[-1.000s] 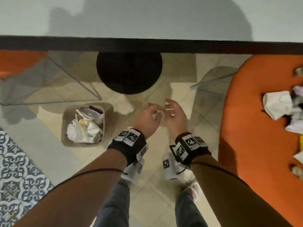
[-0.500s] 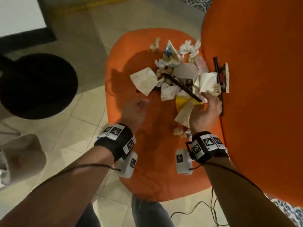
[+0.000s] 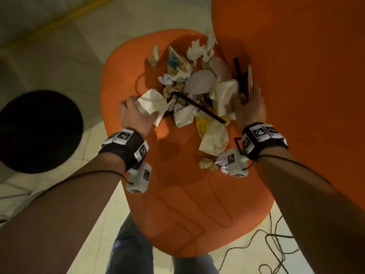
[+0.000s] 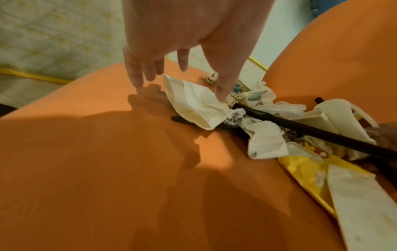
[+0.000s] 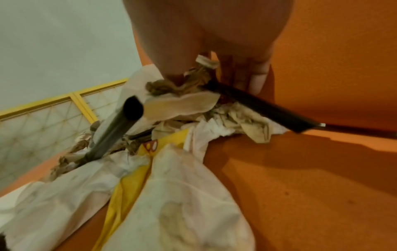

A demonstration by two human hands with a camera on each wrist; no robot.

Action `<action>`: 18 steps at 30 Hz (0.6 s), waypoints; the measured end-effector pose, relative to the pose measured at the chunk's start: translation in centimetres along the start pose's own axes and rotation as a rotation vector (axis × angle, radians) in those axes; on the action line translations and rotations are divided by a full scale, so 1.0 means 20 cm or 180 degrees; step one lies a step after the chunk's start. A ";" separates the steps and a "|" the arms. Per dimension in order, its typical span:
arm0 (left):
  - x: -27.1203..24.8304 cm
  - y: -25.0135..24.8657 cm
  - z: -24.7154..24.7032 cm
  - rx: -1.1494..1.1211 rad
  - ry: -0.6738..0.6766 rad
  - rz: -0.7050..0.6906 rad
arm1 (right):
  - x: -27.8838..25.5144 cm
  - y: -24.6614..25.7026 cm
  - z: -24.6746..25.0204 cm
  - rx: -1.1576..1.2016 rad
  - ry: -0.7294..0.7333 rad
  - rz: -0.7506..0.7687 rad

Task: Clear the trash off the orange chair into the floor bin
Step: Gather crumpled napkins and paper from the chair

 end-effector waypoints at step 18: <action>-0.04 -0.05 -0.06 -0.1258 0.1054 -0.0071 | -0.28 -0.09 -0.15 0.1217 -0.0177 -0.0232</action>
Point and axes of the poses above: each hand's wrist, its own x-axis towards the middle knuckle, its own z-axis out of the back of the hand, y = z × x, the point moved 2 cm from there along x, towards the middle knuckle, and after that the axes turned 15 degrees about y, right-handed, at the moved point
